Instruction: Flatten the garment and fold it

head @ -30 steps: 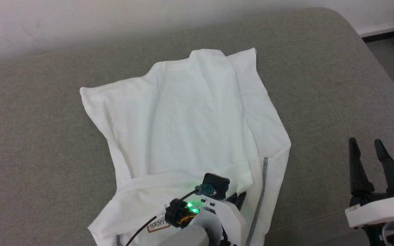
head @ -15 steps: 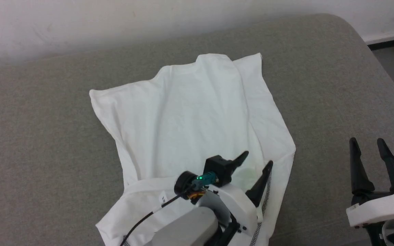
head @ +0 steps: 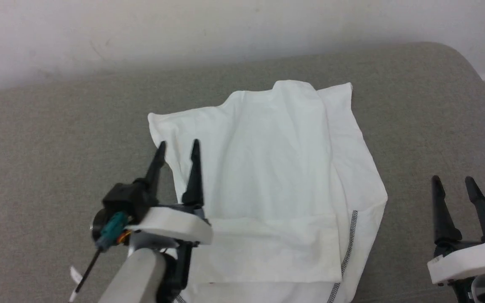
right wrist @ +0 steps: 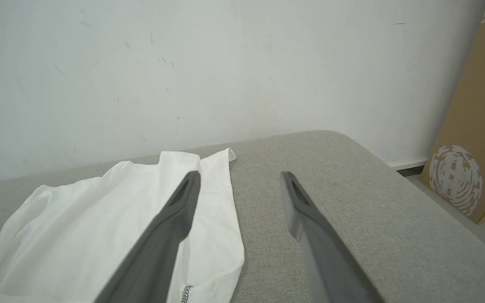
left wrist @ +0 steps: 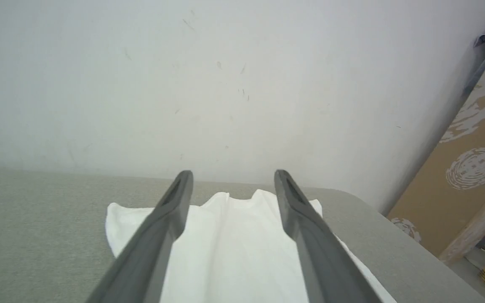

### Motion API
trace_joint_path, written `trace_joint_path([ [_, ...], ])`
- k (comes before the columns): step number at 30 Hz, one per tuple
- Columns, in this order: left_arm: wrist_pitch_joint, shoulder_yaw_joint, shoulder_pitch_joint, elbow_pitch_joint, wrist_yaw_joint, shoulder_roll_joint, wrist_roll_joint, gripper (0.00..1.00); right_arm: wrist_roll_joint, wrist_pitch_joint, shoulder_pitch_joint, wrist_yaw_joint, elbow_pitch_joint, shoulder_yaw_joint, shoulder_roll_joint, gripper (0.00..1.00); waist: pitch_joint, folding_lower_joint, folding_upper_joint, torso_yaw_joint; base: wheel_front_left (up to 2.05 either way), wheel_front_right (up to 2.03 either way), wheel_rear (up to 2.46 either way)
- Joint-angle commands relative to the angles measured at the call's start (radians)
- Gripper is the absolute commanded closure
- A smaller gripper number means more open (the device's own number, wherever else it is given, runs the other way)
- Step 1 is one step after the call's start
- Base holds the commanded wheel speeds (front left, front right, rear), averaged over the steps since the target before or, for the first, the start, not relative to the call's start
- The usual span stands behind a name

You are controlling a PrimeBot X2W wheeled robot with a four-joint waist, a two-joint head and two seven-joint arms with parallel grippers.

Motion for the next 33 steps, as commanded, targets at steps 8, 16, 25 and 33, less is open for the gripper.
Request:
trace_joint_path([
  [8,-0.005,0.250,0.187,-0.099,-0.034,0.002,0.089,0.00,0.044,0.032,-0.027,-0.001,0.072,-0.020,-0.009,0.00,-0.012,0.0001,0.0000,0.049,0.00,0.00,0.00],
  [16,-0.005,0.372,0.215,-0.159,-0.105,-0.016,0.149,0.00,0.183,0.101,-0.226,-0.001,0.277,-0.031,-0.089,0.00,0.075,0.0001,0.0000,0.097,0.00,0.00,0.00],
  [25,-0.005,0.369,0.127,-0.200,-0.185,-0.051,0.209,0.00,0.357,0.246,-0.599,-0.001,0.598,0.019,-0.269,0.00,0.271,0.0001,0.0000,0.172,0.00,0.00,0.00],
  [33,-0.005,0.339,0.036,-0.261,-0.207,-0.081,0.265,0.00,0.468,0.475,-0.923,-0.001,0.774,0.128,-0.394,0.00,0.449,0.0001,0.0000,0.234,0.00,0.00,0.00],
])
